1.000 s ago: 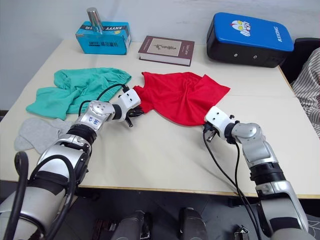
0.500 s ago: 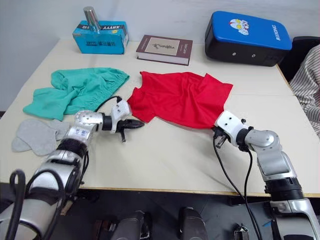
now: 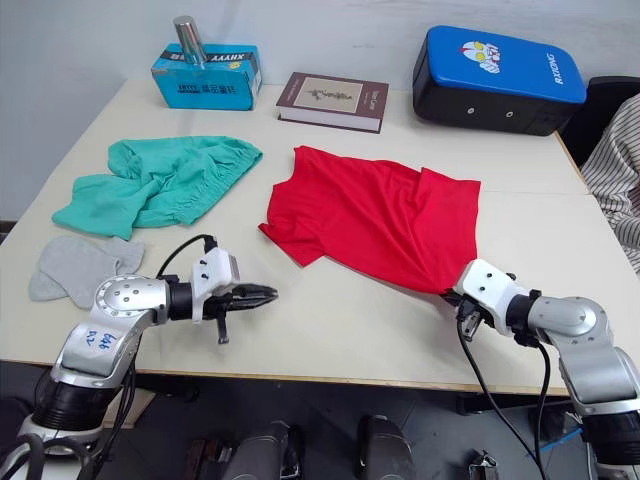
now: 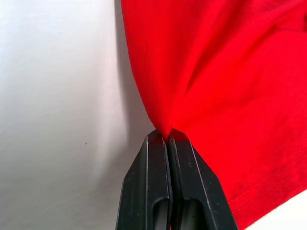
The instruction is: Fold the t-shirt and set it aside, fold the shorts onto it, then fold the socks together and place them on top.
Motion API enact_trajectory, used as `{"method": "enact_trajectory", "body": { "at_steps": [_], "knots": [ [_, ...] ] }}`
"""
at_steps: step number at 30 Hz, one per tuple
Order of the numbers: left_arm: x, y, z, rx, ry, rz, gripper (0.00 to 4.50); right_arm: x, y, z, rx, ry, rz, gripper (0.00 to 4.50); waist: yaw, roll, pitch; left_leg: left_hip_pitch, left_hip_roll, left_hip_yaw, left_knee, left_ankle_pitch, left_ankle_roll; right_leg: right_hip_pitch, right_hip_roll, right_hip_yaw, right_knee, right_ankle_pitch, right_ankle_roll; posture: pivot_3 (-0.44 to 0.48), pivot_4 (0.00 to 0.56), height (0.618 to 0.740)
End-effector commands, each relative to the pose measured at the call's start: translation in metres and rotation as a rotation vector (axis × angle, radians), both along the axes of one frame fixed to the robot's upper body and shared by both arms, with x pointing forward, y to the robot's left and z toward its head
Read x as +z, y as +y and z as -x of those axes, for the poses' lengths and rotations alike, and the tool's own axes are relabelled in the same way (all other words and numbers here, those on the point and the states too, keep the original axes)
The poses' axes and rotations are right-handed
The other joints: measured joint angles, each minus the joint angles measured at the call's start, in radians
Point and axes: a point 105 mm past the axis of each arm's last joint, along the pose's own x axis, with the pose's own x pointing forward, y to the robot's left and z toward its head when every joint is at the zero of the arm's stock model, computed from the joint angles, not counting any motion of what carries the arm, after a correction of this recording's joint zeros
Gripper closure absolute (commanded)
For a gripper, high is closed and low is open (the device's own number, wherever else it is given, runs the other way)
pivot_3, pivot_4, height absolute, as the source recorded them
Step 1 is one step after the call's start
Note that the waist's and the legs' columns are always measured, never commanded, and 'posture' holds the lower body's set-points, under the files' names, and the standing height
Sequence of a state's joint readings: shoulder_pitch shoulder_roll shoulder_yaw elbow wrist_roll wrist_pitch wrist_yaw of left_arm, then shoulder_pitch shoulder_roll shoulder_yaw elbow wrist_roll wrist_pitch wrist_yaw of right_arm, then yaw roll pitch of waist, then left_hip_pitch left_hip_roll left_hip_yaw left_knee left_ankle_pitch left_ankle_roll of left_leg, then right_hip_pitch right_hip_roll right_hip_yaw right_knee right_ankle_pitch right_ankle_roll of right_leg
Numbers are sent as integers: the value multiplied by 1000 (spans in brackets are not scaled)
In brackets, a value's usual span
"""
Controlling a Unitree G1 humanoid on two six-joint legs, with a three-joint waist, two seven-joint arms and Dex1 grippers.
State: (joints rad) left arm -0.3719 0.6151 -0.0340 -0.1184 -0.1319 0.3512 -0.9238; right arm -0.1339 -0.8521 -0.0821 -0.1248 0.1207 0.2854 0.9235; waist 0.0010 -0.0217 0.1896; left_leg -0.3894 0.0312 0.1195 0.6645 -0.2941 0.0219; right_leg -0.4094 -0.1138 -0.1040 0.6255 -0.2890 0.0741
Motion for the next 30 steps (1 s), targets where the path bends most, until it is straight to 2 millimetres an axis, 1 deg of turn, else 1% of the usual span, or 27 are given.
{"method": "enact_trajectory", "body": {
  "at_steps": [1,3,6,10,11,14,17,22,25,30],
  "knots": [
    [17,20,-27,88,-133,-12,2935,8,2,-3,9,-37,-9,4500,0,0,0,0,0,0,0,0,0,0,0,0,0,0,0,0,150,740],
    [13,26,-37,79,-155,-73,2287,9,3,-5,11,-43,-13,4500,0,0,0,0,-1,1,0,0,0,0,0,-2,0,0,0,0,150,740],
    [5,26,-46,27,-159,-109,1308,10,4,-7,9,-48,-21,4500,0,0,0,0,0,2,0,0,0,-1,0,-4,1,0,0,0,150,740],
    [-10,9,-47,-133,-105,-176,46,10,7,-7,14,-52,-25,4500,0,0,0,-1,0,3,0,0,0,-1,1,-6,2,0,0,0,150,740],
    [-10,4,-50,-148,-112,-190,15,11,8,-8,15,-54,-28,4500,1,0,0,-1,0,3,0,0,0,-1,1,-6,2,0,0,0,150,740],
    [-7,-14,-60,-168,-106,-140,15,12,10,-9,17,-59,-32,4500,9,0,0,-1,-1,3,1,0,1,-1,2,-7,1,0,0,0,150,740],
    [-12,-30,-62,-223,-78,-145,15,12,13,-10,20,-62,-36,4500,11,0,0,-1,-1,3,1,0,1,-1,3,-6,2,0,1,0,150,740],
    [-14,-48,-72,-242,-28,-144,15,14,18,-11,23,-66,-47,4500,13,0,0,-2,-1,4,2,0,1,-2,5,-6,2,0,1,0,150,740],
    [-17,-47,-82,-192,-23,-186,622,15,19,-11,21,-70,-51,4500,14,0,0,-2,-1,4,2,0,1,-2,5,-6,2,0,1,0,150,740],
    [-26,-40,-96,-93,-4,-244,2184,18,20,-11,16,-79,-57,4500,14,0,0,-1,-1,4,2,0,2,-2,5,-6,1,0,1,0,150,740]
  ]
}}
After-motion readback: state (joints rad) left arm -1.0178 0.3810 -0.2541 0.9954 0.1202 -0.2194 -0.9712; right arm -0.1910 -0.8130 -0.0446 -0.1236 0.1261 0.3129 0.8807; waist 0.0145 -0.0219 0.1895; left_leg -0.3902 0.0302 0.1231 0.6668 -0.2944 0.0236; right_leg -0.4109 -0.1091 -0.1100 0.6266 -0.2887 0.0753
